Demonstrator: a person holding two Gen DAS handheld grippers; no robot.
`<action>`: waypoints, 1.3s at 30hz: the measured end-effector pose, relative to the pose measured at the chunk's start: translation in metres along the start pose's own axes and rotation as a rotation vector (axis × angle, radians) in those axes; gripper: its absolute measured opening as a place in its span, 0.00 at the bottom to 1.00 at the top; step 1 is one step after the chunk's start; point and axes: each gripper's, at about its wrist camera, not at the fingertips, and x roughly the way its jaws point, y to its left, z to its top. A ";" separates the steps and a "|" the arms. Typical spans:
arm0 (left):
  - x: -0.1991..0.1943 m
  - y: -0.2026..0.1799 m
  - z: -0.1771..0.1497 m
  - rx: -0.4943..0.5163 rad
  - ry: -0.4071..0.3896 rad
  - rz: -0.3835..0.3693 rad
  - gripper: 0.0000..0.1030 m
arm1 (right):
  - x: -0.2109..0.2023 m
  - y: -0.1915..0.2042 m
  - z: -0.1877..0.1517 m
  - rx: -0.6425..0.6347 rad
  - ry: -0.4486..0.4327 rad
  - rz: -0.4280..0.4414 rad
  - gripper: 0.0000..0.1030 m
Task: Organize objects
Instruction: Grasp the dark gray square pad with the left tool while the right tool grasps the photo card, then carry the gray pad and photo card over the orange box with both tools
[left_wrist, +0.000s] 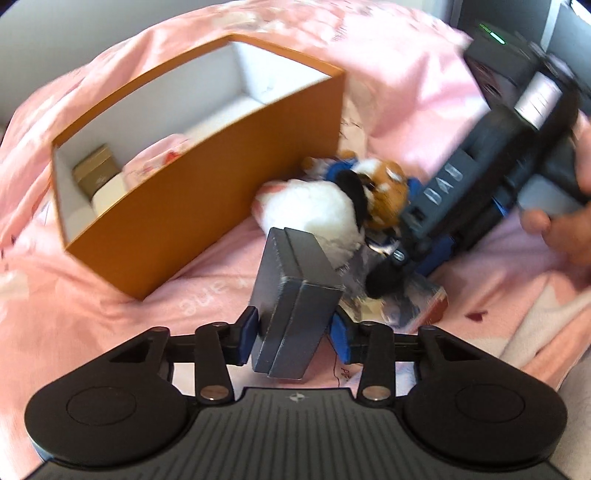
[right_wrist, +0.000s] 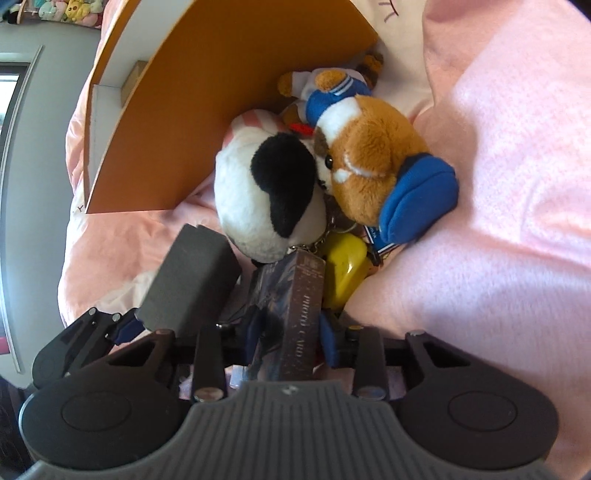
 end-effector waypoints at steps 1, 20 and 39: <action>-0.002 0.006 0.000 -0.043 -0.008 -0.007 0.42 | -0.002 0.003 -0.002 -0.011 -0.006 0.000 0.32; -0.050 0.081 0.010 -0.494 -0.198 -0.184 0.38 | -0.074 0.077 0.005 -0.313 -0.236 -0.025 0.23; -0.058 0.140 0.080 -0.531 -0.318 -0.174 0.38 | -0.106 0.137 0.072 -0.400 -0.408 0.040 0.23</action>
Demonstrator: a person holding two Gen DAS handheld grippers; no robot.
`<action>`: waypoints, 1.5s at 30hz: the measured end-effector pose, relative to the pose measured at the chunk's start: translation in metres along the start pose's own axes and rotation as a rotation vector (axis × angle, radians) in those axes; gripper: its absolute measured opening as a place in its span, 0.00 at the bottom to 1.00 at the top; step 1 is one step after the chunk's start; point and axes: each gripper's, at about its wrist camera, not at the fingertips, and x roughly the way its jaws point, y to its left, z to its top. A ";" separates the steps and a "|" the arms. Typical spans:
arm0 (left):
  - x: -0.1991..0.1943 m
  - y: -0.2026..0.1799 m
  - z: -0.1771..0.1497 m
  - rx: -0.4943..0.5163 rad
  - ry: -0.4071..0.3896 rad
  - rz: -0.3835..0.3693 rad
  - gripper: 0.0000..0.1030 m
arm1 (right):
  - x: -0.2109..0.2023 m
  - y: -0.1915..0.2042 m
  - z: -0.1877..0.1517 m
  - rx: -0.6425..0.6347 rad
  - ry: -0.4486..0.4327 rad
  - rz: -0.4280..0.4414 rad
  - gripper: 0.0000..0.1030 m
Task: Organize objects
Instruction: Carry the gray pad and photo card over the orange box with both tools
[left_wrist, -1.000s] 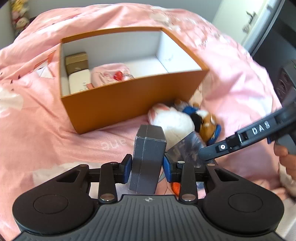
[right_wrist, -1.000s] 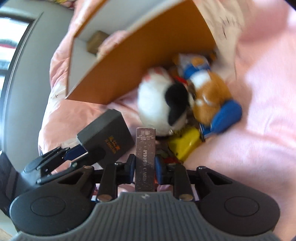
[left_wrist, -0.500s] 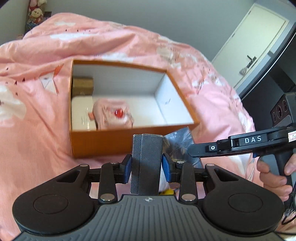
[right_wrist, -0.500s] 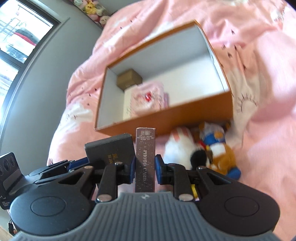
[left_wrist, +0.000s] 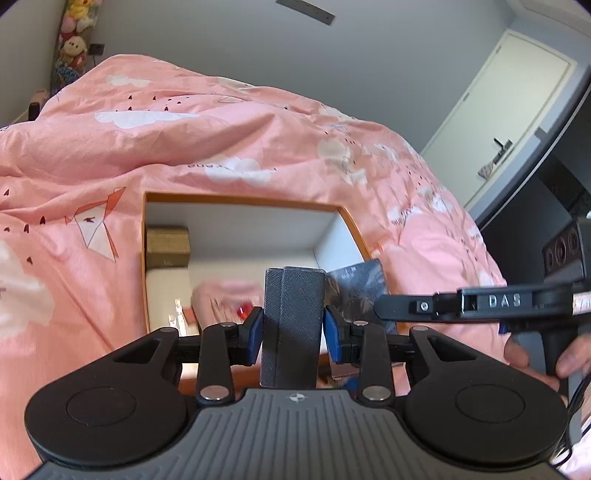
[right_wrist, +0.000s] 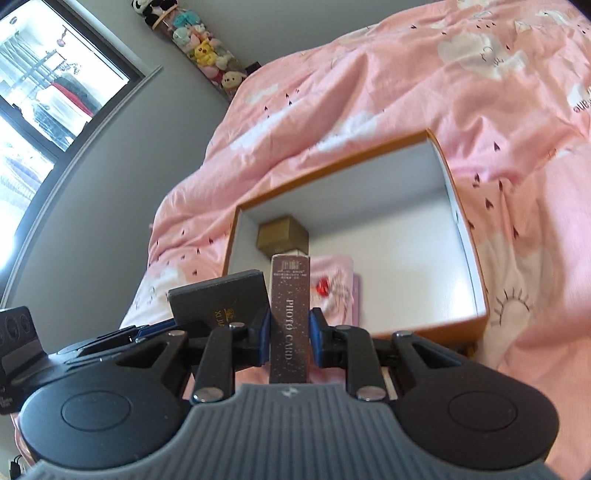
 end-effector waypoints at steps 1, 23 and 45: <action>0.003 0.004 0.006 -0.009 -0.003 -0.001 0.38 | 0.004 -0.001 0.005 0.003 -0.005 0.004 0.23; 0.165 0.073 0.065 -0.194 0.170 0.003 0.38 | 0.118 -0.061 0.092 0.027 0.014 -0.158 0.23; 0.170 0.066 0.064 -0.019 0.201 0.188 0.53 | 0.168 -0.069 0.098 -0.044 0.095 -0.194 0.23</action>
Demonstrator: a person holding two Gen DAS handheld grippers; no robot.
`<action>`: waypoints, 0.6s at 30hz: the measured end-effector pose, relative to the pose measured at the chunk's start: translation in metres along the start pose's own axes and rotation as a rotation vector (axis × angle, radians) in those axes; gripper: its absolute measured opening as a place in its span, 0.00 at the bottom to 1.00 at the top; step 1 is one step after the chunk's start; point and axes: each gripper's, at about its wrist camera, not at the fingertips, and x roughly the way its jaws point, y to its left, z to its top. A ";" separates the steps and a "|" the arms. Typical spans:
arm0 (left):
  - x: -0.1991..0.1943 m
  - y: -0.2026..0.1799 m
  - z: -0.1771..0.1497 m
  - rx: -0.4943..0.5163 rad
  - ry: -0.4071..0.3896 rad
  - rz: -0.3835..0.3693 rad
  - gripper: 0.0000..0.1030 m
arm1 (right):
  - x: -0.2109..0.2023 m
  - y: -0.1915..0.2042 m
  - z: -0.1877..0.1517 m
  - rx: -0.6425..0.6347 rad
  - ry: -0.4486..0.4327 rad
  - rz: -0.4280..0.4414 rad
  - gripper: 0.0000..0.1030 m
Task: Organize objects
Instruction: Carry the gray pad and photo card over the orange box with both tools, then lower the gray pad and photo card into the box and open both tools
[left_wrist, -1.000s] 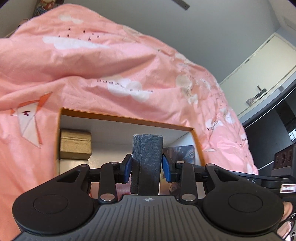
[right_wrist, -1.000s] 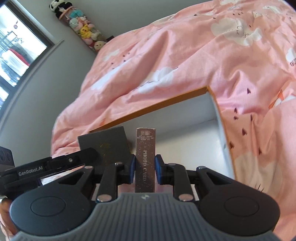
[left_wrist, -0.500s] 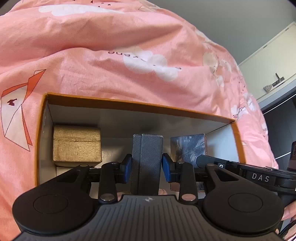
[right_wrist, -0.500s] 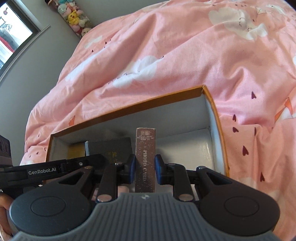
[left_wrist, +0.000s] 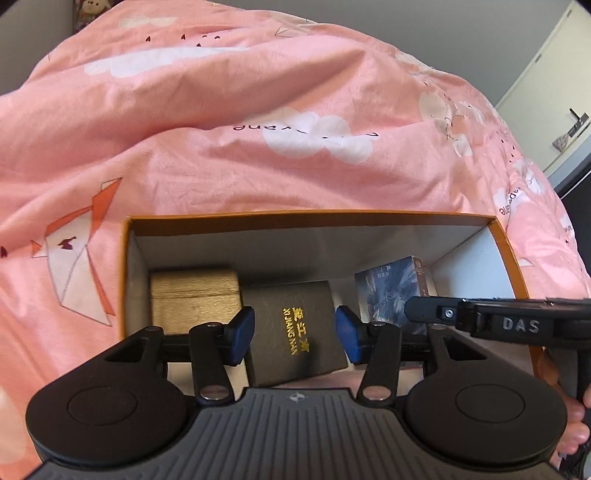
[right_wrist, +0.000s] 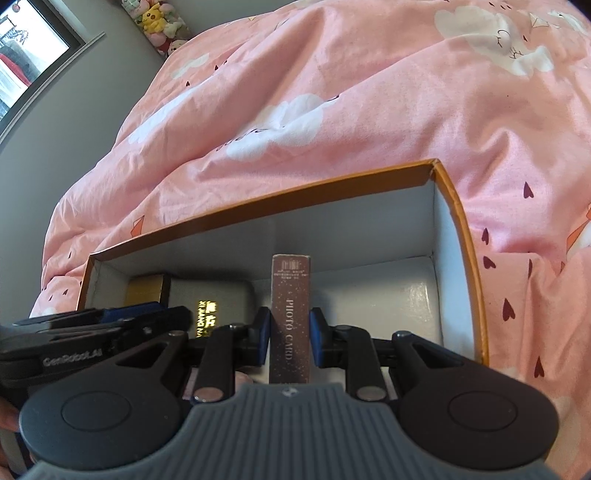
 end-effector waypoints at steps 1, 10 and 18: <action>-0.001 0.000 0.000 0.004 0.009 0.005 0.44 | 0.000 0.001 0.000 -0.004 0.000 -0.001 0.23; 0.001 0.001 -0.005 0.024 0.027 0.045 0.31 | 0.007 0.006 0.003 -0.016 0.005 0.002 0.23; 0.008 0.004 -0.009 0.021 0.041 0.020 0.25 | 0.023 0.014 0.007 -0.010 0.028 0.059 0.23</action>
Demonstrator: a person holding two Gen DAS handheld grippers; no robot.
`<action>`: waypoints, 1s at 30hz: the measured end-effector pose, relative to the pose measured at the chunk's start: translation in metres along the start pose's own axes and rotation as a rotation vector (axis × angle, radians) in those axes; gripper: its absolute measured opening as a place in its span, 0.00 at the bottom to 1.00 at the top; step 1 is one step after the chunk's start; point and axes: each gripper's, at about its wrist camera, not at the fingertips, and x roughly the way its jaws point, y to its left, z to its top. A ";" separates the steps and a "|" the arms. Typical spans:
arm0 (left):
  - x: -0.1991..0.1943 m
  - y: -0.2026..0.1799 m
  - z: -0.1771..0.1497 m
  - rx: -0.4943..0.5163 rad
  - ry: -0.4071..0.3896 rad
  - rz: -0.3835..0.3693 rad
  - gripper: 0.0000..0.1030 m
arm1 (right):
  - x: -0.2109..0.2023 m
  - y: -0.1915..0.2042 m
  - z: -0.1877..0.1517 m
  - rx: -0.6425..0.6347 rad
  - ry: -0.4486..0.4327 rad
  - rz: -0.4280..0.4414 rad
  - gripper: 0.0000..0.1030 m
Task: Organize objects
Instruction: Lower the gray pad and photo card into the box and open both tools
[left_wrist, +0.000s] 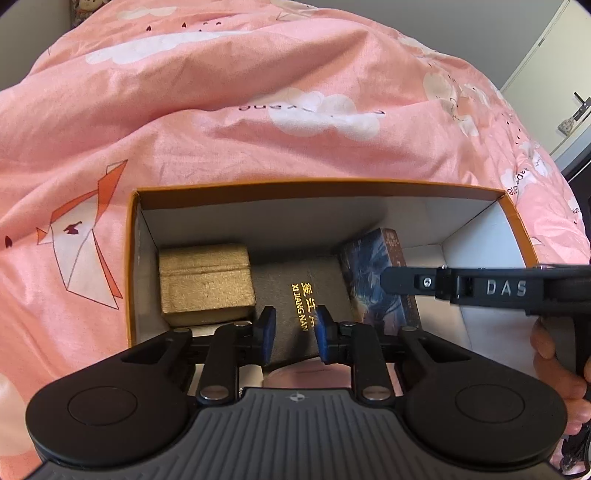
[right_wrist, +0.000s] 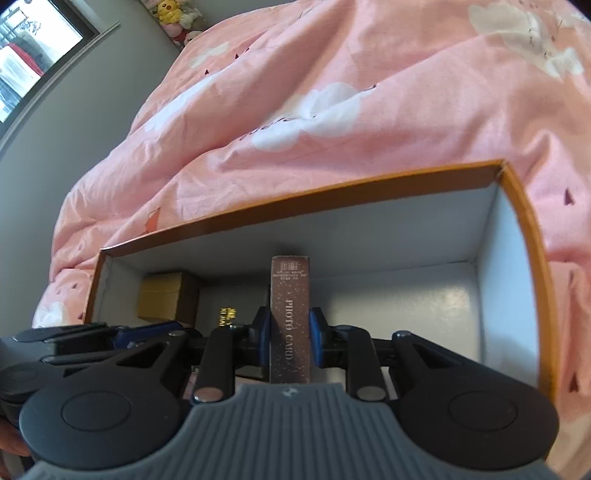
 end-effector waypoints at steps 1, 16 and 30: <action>0.001 0.000 0.000 0.002 0.000 -0.003 0.24 | 0.000 -0.002 0.001 0.010 0.002 0.004 0.23; 0.007 -0.001 0.002 -0.011 0.010 -0.001 0.23 | 0.012 -0.005 0.001 -0.094 0.066 -0.167 0.30; 0.009 -0.001 0.003 -0.009 0.008 -0.011 0.21 | 0.019 -0.009 -0.003 -0.041 0.107 -0.125 0.15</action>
